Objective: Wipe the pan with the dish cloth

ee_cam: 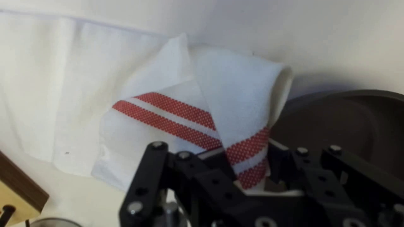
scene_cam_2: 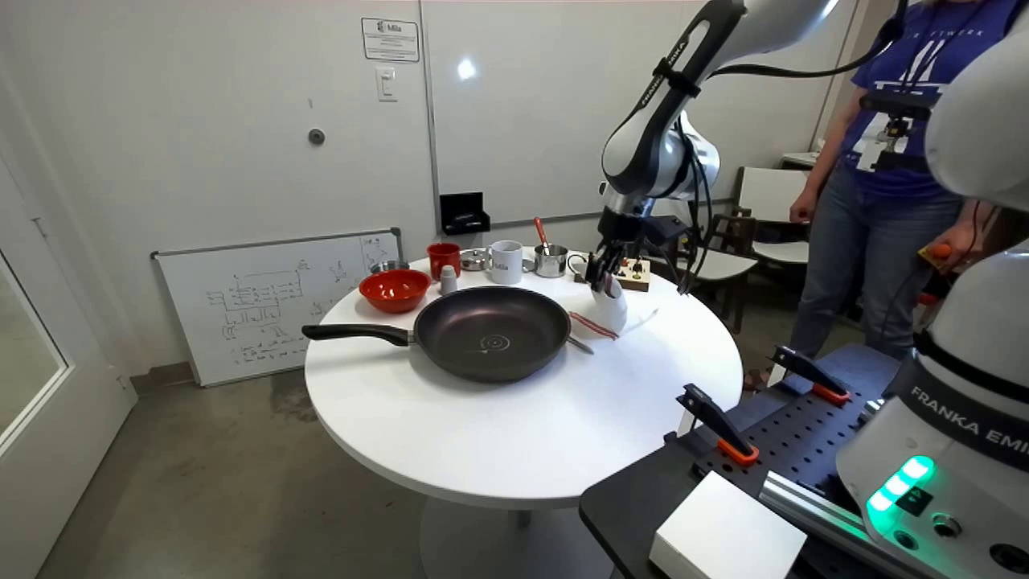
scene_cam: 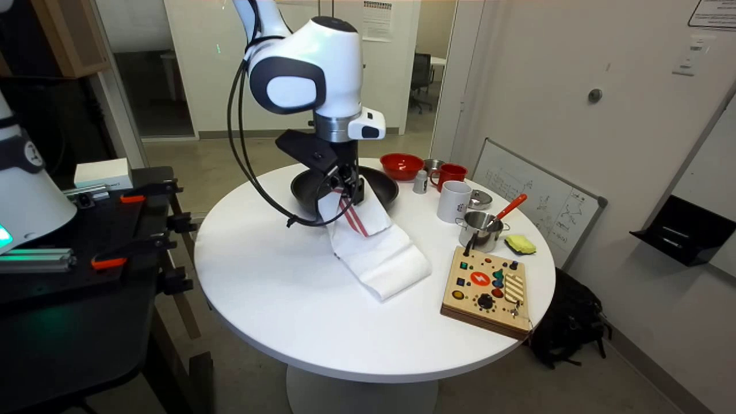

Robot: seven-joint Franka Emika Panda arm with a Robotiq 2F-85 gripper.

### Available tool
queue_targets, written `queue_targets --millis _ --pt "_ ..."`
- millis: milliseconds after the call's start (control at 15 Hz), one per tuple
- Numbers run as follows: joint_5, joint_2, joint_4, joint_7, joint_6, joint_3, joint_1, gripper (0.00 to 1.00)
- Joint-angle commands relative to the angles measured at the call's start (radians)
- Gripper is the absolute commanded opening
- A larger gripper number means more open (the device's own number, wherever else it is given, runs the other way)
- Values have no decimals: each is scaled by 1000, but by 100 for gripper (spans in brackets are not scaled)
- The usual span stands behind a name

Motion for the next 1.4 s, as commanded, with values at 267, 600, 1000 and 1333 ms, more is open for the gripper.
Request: queue_targets --millis 267,600,1000,1333 --pt "34 -145 -26 -110 -31 -41 90 0" --pt "-101 -81 -42 -49 44 -295 303 0" --pt "-142 134 -3 -54 204 -349 328 0" --pt "-157 220 30 -9 312 -368 339 0"
